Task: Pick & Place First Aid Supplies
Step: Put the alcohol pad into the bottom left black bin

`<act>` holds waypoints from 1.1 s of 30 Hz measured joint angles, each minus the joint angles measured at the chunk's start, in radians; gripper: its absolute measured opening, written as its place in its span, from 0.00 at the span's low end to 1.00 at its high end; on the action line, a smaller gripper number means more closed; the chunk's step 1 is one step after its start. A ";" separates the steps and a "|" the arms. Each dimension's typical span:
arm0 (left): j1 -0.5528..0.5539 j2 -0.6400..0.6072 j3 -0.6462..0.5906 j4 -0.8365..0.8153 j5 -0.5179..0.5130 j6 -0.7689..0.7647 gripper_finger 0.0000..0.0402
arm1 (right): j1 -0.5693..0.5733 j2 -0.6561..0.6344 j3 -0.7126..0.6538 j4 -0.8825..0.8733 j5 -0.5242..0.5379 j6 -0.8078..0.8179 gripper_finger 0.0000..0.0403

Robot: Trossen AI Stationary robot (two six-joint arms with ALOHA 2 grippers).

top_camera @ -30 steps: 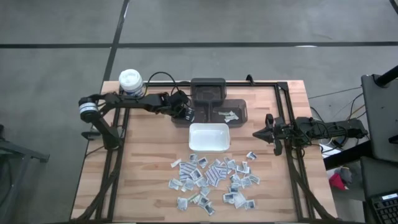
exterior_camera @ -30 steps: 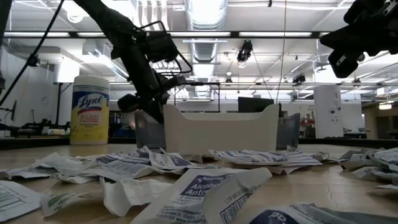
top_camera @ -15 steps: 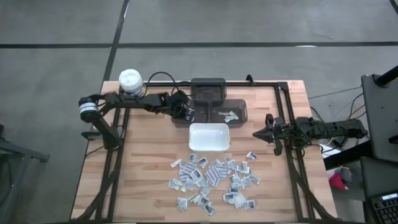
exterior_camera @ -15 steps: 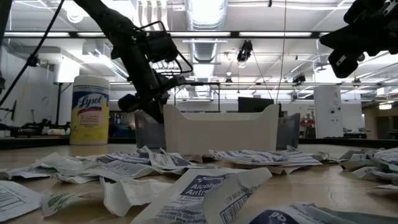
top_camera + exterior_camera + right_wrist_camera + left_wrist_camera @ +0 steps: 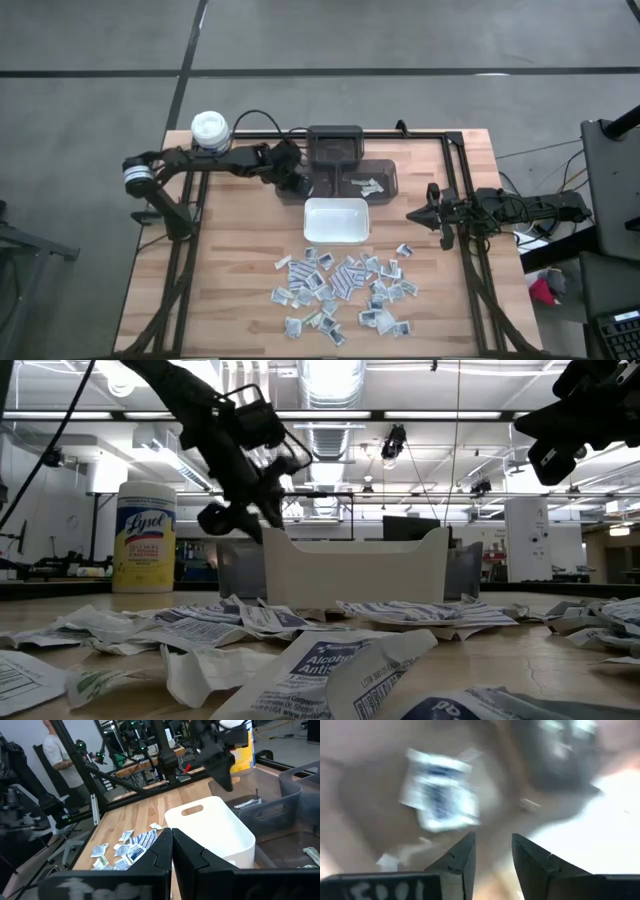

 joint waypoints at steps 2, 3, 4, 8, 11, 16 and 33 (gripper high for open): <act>-0.009 -0.013 0.012 -0.001 0.115 -0.018 0.30 | 0.000 0.000 0.000 0.000 0.000 0.000 0.02; -0.016 -0.021 0.015 0.000 0.159 -0.035 0.30 | 0.000 0.000 0.000 0.000 0.000 0.000 0.02; -0.029 -0.029 0.017 0.001 0.199 -0.060 0.30 | 0.000 0.000 0.000 0.000 -0.001 0.000 0.02; -0.112 -0.069 0.016 0.000 0.249 -0.180 0.30 | 0.000 0.000 0.000 0.000 -0.003 0.000 0.02; -0.194 -0.094 0.014 -0.004 0.248 -0.260 0.30 | 0.000 0.000 0.000 0.000 -0.003 0.000 0.02; -0.356 -0.122 0.014 -0.004 0.164 -0.399 0.30 | 0.000 0.000 0.000 0.000 -0.003 0.000 0.02; -0.769 -0.122 0.013 0.024 -0.309 -0.841 0.30 | 0.000 0.000 0.000 0.000 -0.003 0.000 0.02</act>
